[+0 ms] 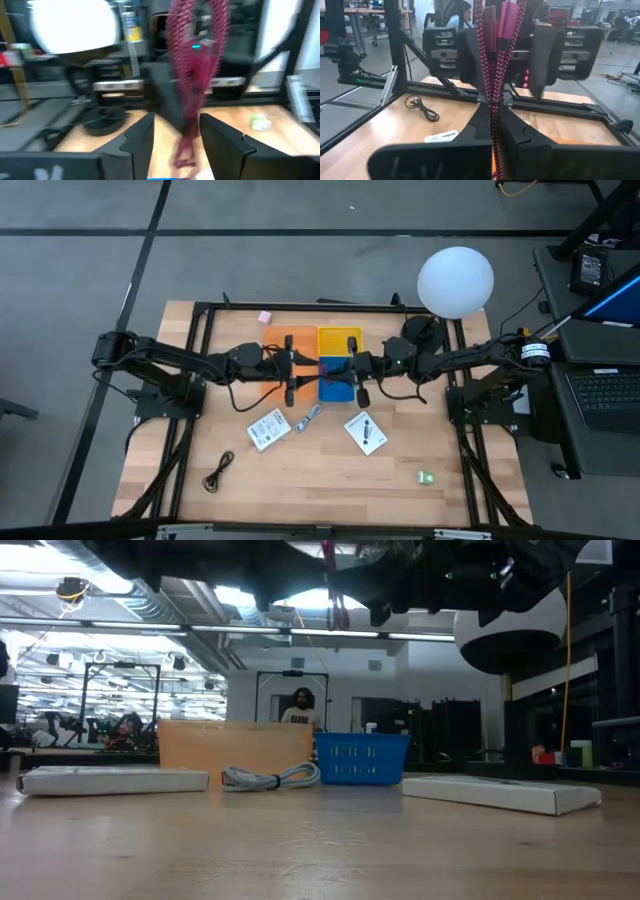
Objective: Pick and place items into bin
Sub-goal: Put the red charger cable into the orange bin
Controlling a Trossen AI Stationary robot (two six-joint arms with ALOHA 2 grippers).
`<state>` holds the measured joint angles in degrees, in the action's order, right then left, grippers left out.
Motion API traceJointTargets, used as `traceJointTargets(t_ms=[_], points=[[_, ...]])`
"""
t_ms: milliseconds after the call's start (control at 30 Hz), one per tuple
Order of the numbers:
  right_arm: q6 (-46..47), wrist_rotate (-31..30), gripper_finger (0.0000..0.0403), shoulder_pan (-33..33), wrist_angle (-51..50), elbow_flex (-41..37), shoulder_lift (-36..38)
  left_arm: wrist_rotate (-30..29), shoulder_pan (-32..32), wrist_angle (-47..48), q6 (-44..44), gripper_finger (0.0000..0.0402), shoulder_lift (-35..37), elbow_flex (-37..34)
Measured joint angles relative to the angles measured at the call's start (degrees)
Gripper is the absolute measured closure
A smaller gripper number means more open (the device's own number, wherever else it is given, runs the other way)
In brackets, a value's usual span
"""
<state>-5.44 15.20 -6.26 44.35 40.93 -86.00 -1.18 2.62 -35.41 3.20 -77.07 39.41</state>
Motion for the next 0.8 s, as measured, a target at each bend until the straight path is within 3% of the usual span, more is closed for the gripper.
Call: traceJointTargets(t_ms=[233, 367, 500, 667, 800], points=[[-0.7, -0.1, 0.0403, 0.5, -0.4, 0.0, 0.0, 5.8, 0.1, -0.9, -1.0, 0.0247, -2.5, 1.8], [-0.7, -0.1, 0.0403, 0.5, -1.0, 0.0, 0.0, 5.6, 0.1, -0.9, -1.1, 0.0258, -2.6, 1.8], [-0.7, -0.1, 0.0403, 0.5, -1.0, 0.0, 0.0, 5.2, 0.1, -0.9, -1.0, 0.0296, -2.6, 1.8], [-0.7, 0.0, 0.0403, 0.5, -1.0, 0.0, 0.0, 5.3, 0.1, -0.8, 0.9, 0.0380, -2.5, 1.8], [-0.6, -0.3, 0.0402, 0.5, -1.0, 0.1, 0.0, 5.2, 0.4, 0.1, 2.2, 0.0386, -1.5, 1.8]])
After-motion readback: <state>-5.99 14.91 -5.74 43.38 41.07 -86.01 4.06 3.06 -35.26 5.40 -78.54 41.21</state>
